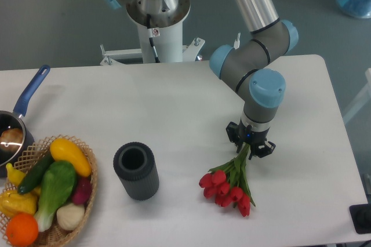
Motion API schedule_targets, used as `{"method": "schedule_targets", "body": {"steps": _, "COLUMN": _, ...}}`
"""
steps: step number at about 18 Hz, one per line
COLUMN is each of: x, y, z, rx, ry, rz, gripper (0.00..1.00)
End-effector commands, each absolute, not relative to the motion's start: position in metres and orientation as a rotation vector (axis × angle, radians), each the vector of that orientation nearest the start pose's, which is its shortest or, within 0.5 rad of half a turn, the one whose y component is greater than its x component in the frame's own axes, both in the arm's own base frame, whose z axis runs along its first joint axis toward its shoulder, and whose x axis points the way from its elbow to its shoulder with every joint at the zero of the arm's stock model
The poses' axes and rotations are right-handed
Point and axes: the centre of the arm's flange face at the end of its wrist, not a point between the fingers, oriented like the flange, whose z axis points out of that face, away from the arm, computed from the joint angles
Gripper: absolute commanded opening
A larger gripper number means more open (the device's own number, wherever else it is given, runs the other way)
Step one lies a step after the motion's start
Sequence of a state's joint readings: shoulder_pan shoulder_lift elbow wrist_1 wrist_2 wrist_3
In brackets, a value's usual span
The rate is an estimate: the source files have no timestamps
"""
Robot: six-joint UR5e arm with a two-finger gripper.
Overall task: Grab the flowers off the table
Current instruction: 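Close the gripper around the tulip stems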
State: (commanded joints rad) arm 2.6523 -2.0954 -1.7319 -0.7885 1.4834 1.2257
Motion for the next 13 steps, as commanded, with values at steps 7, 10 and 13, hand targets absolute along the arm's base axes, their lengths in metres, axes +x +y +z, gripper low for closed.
{"method": "schedule_targets", "body": {"steps": 7, "x": -0.484, "y": 0.421, "z": 0.194, "rx": -3.013, "ry": 0.231, "rz": 0.083, "gripper": 0.14}}
{"method": "schedule_targets", "body": {"steps": 10, "x": -0.484, "y": 0.422, "z": 0.198, "rx": -3.008, "ry": 0.231, "rz": 0.089, "gripper": 0.14}}
{"method": "schedule_targets", "body": {"steps": 13, "x": -0.492, "y": 0.425, "z": 0.219, "rx": -2.986, "ry": 0.199, "rz": 0.140, "gripper": 0.14}}
